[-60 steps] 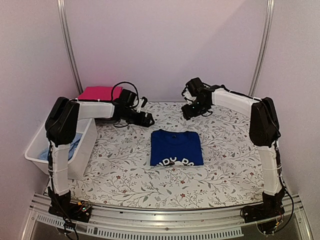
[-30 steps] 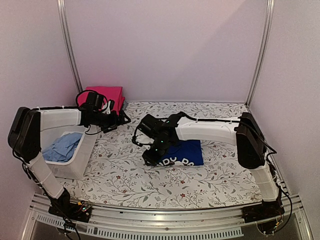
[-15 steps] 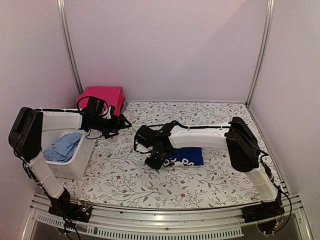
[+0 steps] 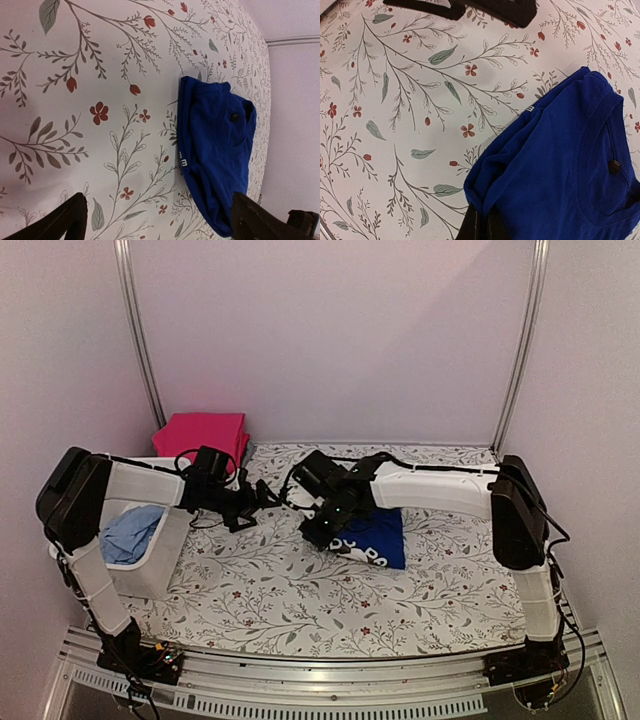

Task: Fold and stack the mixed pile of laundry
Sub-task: Pick up the square-folded T-shirt from the center of the board, then pass from the right arm to the left

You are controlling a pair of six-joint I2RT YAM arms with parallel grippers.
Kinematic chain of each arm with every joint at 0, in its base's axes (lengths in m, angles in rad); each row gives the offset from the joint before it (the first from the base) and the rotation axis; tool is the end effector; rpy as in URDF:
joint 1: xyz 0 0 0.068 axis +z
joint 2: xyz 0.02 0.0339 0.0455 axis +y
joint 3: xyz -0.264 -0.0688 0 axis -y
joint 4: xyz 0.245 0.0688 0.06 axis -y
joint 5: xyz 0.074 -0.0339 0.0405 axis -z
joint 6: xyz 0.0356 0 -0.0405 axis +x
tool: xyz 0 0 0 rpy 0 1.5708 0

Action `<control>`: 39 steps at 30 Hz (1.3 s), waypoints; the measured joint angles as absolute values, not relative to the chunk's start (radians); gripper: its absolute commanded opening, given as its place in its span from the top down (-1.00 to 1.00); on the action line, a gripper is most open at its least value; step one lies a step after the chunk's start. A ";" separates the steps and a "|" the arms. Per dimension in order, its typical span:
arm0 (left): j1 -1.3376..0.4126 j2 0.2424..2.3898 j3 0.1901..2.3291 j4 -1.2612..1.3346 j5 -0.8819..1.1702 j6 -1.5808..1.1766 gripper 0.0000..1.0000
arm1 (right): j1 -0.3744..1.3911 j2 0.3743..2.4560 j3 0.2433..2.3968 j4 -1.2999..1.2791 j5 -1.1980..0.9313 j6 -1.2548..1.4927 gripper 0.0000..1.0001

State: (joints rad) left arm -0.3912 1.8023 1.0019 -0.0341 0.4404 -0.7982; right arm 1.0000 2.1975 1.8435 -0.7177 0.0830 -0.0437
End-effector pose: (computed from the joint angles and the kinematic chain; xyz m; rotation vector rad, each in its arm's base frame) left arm 0.3322 -0.1534 0.1577 -0.3029 2.5692 -1.0349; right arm 0.2607 0.4005 0.2026 -1.2982 2.3140 0.2133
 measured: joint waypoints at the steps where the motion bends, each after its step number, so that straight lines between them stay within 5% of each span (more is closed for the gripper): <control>1: -0.400 1.813 1.002 -0.020 0.444 -0.818 -0.99 | 0.992 2.179 1.828 -0.703 0.071 -0.041 1.00; 21: -0.510 2.018 1.062 0.276 0.546 -1.188 -0.99 | 0.981 2.136 1.790 -0.602 -0.017 -0.021 1.00; 33: -0.567 2.061 1.078 0.314 0.543 -1.276 0.25 | 0.982 2.223 1.864 -0.583 -0.017 -0.015 0.93; 39: -0.566 2.061 1.082 0.280 0.526 -1.258 1.00 | 0.983 2.240 1.874 -0.582 -0.021 -0.006 0.20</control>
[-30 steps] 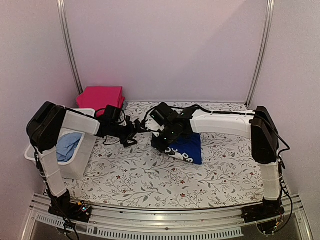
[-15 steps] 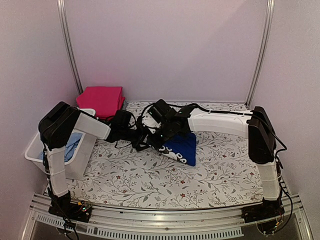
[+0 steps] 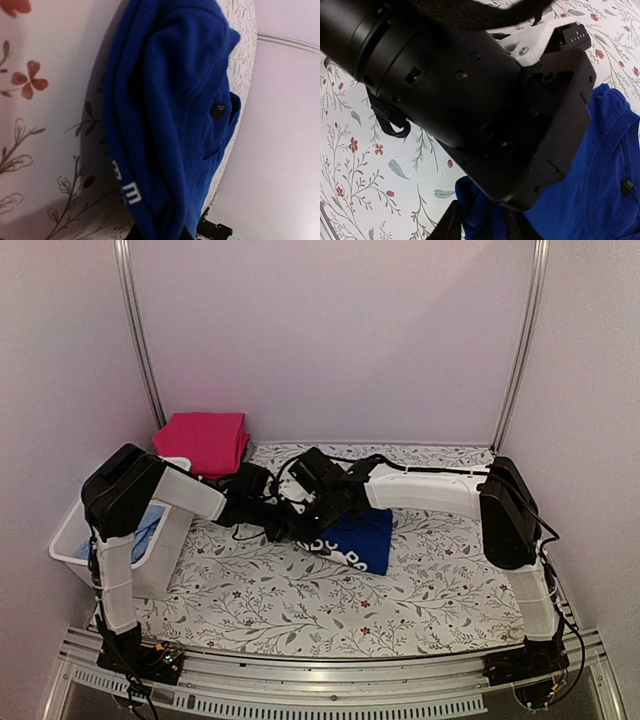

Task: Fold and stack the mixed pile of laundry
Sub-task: Pass from the right arm to the left

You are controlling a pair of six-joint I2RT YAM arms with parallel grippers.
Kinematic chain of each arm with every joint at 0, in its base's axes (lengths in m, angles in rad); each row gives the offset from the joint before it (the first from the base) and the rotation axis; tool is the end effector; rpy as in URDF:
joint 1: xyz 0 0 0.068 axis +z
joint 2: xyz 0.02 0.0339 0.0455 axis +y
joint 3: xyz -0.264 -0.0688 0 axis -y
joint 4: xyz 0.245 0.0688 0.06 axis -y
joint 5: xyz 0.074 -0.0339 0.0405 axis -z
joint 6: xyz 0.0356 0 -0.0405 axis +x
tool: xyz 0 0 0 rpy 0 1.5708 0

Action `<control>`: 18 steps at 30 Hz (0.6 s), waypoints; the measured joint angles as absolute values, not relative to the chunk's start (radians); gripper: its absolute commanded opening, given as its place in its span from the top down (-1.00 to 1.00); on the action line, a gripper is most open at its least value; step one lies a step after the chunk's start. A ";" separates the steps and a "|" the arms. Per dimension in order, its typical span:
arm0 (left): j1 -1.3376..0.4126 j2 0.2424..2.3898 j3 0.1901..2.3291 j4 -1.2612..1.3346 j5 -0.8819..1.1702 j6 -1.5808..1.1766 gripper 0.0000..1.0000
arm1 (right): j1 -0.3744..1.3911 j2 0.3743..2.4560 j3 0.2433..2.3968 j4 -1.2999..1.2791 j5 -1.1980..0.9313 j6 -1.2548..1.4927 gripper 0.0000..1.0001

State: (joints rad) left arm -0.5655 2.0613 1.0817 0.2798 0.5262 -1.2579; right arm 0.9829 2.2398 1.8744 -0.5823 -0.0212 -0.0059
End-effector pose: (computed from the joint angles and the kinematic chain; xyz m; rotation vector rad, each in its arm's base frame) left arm 0.3373 -0.2353 0.1089 -0.5857 2.6007 -1.4093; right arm 0.2755 0.4148 0.2001 -1.2274 2.2584 0.4125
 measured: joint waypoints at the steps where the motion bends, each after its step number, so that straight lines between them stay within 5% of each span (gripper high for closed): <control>1: -0.564 2.062 1.097 0.242 0.523 -1.233 1.00 | 0.982 2.239 1.875 -0.582 -0.022 -0.001 0.09; 14: -0.521 2.296 1.791 -0.462 0.308 -0.649 1.00 | 0.842 1.877 1.653 -0.577 -0.031 0.116 -0.90; 18: -0.480 2.333 1.935 -0.612 0.191 -0.488 1.00 | 0.778 1.784 1.591 -0.571 0.000 0.163 -0.98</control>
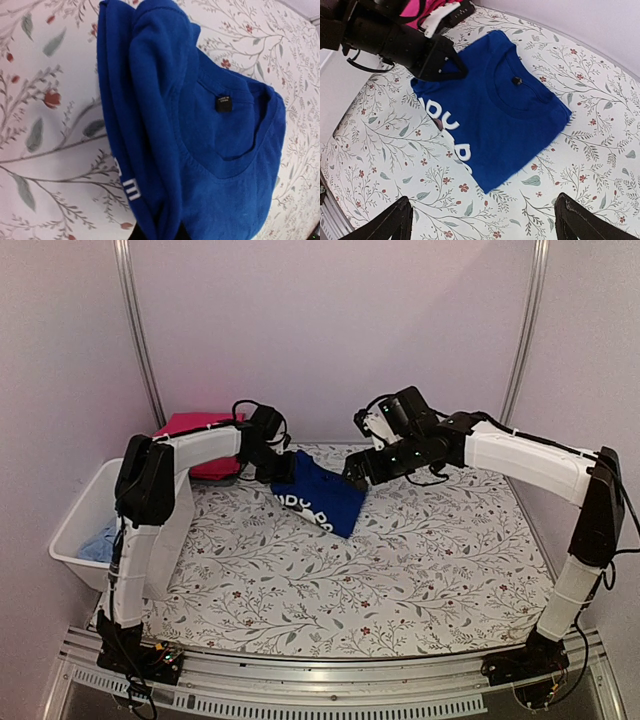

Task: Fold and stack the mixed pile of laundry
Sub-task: Pass from the right arm to the left

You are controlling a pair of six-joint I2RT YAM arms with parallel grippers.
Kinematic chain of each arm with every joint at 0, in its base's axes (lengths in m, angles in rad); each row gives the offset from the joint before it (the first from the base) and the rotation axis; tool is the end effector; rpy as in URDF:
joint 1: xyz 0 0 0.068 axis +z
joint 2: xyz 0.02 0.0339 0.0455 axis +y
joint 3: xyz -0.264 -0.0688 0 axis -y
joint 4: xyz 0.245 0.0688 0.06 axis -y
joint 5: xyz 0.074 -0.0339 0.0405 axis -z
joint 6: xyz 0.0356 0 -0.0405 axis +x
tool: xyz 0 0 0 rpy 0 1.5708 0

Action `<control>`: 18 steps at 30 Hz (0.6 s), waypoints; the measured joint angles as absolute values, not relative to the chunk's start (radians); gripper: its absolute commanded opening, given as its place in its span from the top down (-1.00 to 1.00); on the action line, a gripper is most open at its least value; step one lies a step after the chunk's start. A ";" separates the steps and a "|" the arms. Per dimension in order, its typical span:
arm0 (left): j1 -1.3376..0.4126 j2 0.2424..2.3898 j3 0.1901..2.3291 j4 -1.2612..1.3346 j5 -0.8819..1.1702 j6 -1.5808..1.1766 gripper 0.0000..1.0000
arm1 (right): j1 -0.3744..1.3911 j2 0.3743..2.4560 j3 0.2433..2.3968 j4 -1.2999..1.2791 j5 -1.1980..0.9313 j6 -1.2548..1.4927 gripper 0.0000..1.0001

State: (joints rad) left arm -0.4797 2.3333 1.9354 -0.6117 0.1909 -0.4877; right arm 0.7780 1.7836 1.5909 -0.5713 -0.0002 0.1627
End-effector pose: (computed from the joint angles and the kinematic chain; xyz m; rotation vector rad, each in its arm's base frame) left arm 0.4488 -0.2411 0.1725 0.0630 2.6720 -0.5845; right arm 0.2898 0.2856 0.3077 -0.7216 2.2706 0.4611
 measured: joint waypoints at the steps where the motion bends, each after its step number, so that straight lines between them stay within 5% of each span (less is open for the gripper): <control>1: -0.468 2.345 1.980 -0.640 0.159 -0.449 1.00 | 0.765 1.768 1.573 -0.570 0.008 0.171 -0.98; 10: -0.402 2.417 2.302 -0.752 -0.044 -0.136 1.00 | 0.751 1.748 1.520 -0.590 0.026 0.204 -0.98; 18: -0.386 2.420 2.346 -0.788 -0.126 0.014 1.00 | 0.751 1.751 1.517 -0.594 0.028 0.212 -0.98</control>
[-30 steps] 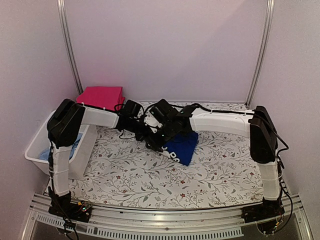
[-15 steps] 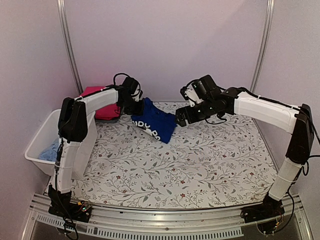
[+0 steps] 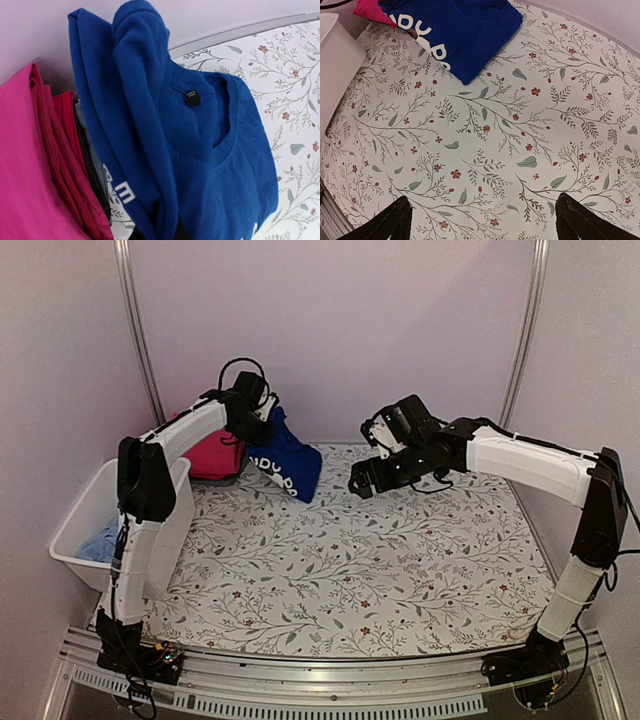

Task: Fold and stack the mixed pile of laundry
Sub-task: Pass from the right arm to the left, then place the square-folded T-shirt at the corner of the board.

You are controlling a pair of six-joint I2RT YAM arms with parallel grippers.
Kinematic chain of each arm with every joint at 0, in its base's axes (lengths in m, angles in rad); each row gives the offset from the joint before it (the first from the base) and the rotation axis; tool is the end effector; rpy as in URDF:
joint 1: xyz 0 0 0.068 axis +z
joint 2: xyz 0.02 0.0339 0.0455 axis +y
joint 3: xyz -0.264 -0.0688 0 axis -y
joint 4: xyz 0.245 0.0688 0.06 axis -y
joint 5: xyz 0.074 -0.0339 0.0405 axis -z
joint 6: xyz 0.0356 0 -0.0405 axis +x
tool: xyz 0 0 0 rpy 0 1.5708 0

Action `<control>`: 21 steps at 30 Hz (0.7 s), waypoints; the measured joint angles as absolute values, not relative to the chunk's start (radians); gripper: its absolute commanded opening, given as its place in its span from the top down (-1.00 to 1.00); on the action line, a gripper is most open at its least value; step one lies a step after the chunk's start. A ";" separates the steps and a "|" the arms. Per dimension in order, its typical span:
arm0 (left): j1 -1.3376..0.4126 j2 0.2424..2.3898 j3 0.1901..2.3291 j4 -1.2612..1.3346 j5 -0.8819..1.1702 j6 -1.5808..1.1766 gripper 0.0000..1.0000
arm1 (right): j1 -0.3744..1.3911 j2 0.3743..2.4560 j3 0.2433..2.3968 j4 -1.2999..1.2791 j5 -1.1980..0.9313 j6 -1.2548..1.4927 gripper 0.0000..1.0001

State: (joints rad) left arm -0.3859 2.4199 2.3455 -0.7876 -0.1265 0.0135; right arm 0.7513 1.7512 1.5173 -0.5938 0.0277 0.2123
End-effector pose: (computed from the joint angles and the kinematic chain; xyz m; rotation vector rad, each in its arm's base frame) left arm 0.5002 -0.1984 0.2465 0.4250 2.3860 -0.0152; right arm 0.2884 0.2680 0.2941 -0.6368 2.3550 0.4105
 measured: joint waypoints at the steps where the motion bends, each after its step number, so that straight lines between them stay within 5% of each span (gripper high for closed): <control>1: -0.385 2.418 2.344 -0.789 -0.132 0.024 1.00 | 0.751 1.754 1.517 -0.594 0.028 0.214 -0.98; 21: -0.242 2.275 2.331 -0.800 -0.056 0.075 1.00 | 0.751 1.825 1.564 -0.596 0.019 0.209 -0.98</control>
State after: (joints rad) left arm -0.2424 2.2745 2.3306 -0.7998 -0.0555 0.0746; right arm 0.7513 1.8248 1.5642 -0.5961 0.0193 0.2089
